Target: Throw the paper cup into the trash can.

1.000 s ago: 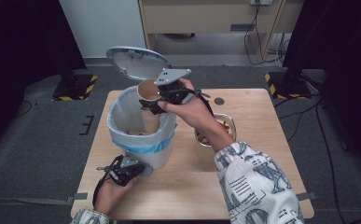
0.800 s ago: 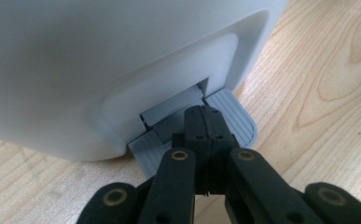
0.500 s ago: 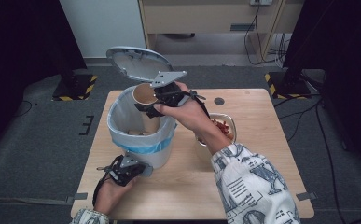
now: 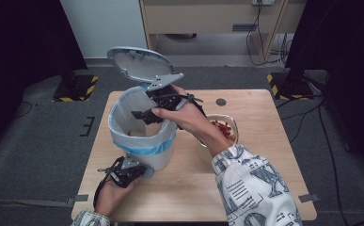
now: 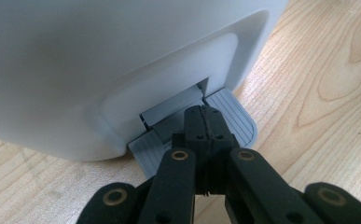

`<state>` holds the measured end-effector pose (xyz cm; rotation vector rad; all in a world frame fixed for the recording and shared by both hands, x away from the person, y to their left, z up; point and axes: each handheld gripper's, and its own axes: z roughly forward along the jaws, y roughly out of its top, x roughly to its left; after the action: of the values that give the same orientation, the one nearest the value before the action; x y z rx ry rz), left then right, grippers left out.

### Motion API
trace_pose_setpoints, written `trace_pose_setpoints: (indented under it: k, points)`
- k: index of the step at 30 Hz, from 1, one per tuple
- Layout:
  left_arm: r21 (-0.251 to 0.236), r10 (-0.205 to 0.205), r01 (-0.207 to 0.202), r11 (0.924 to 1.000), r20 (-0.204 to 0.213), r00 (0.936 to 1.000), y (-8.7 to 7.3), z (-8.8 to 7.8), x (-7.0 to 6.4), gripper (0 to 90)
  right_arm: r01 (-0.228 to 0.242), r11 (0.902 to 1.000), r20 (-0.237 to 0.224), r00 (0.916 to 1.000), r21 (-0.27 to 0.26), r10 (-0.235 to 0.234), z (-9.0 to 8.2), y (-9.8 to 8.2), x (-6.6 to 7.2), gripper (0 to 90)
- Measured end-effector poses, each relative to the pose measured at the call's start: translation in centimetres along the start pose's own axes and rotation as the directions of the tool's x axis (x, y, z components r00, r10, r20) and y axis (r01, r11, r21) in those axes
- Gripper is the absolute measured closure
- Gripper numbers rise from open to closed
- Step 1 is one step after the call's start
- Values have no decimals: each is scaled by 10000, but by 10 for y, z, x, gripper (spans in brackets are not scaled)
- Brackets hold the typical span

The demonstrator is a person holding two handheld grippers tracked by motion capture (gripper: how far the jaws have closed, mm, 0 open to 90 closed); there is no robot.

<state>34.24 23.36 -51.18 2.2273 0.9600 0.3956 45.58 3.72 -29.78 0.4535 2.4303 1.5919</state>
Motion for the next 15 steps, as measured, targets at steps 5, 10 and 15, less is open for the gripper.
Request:
trace_pose_setpoints:
  k: [5, 10, 15]
  points:
    - [1, 4, -4, 10000, -3, 10000, 0, 0, 0, 898, -120, 9999, 52, 9999, 2, 120, -3, -2, -3, 132]
    - [2, 11, -11, 10000, -5, 10000, 0, 0, 0, 898, -186, 9998, 232, 9996, -36, 187, -6, -3, -5, 132]
    - [-6, 1, -1, 10000, 5, 10000, 0, 0, 0, 898, -238, 9997, 462, 9986, -89, 242, -11, -4, -10, 133]
